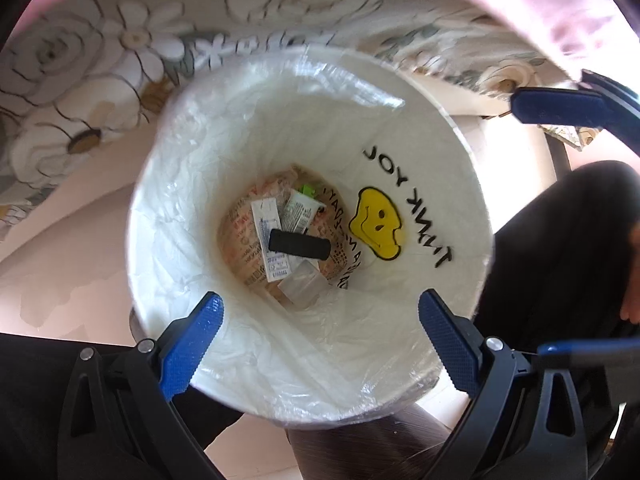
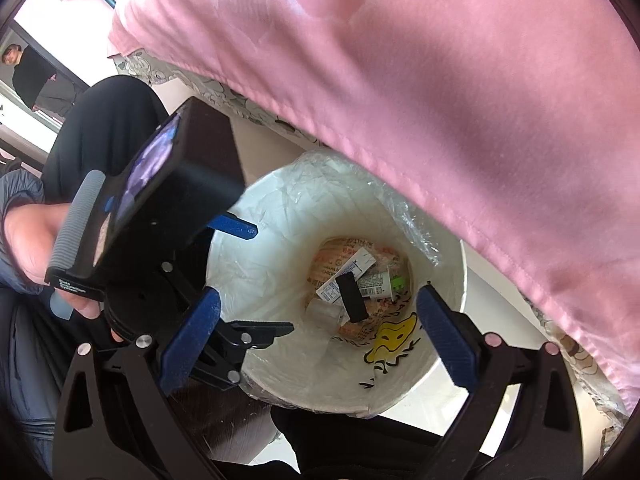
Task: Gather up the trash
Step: 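Move both open tools back over the bed toward the red and green blocks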
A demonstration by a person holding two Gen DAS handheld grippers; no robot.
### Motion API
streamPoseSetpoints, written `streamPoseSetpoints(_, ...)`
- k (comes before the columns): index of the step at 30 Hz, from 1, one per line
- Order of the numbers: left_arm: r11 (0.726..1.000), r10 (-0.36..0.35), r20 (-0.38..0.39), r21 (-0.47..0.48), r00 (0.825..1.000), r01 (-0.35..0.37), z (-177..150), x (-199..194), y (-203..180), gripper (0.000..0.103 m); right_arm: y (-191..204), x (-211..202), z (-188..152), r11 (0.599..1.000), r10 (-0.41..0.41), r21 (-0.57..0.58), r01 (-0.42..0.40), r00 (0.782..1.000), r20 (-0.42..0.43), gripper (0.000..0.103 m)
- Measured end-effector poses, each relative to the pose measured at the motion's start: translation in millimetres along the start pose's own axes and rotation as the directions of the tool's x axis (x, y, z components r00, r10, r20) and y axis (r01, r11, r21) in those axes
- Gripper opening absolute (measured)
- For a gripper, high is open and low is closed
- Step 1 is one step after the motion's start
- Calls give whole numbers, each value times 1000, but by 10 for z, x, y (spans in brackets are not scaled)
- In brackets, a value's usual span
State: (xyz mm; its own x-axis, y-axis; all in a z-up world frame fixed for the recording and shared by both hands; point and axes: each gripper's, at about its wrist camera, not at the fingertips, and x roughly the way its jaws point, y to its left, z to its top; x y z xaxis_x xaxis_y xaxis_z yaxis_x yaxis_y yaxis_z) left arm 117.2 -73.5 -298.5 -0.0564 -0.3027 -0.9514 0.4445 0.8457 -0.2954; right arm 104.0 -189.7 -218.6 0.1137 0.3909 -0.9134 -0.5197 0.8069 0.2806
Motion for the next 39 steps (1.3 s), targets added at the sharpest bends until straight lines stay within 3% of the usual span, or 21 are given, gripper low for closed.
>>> streamPoseSetpoints(5, 1000, 30, 59, 0, 998, -30, -110, -338, -38, 99, 44, -357, -88, 1000, 26, 0, -26, 994, 102, 96)
streamPoseSetpoints(10, 998, 67, 179, 10, 982, -70, -239, -874, -109, 99, 113, -869, -133, 1000, 16, -5, -15, 968, 249, 96)
streamPoseSetpoints(16, 995, 94, 301, -64, 949, -78, -236, -1426, -114, 99, 134, -1379, -67, 999, -50, 35, 39, 908, 417, 96)
streamPoseSetpoints(21, 990, 129, 387, -96, 913, -99, -117, -1857, -148, 99, 96, -1663, 41, 989, -147, 77, 125, 851, 503, 96)
streamPoseSetpoints(27, 987, 139, 462, -139, 876, -83, 177, -2313, -95, 99, -92, -1855, 276, 968, -250, 143, 205, 809, 533, 96)
streamPoseSetpoints(33, 981, 176, 514, -165, 840, -105, 614, -2668, 11, 99, -362, -2009, 592, 955, -297, 164, 247, 795, 529, 96)
streamPoseSetpoints(39, 976, 200, 530, -184, 824, -118, 1059, -2823, 168, 99, -617, -2119, 961, 948, -317, 180, 261, 782, 537, 96)
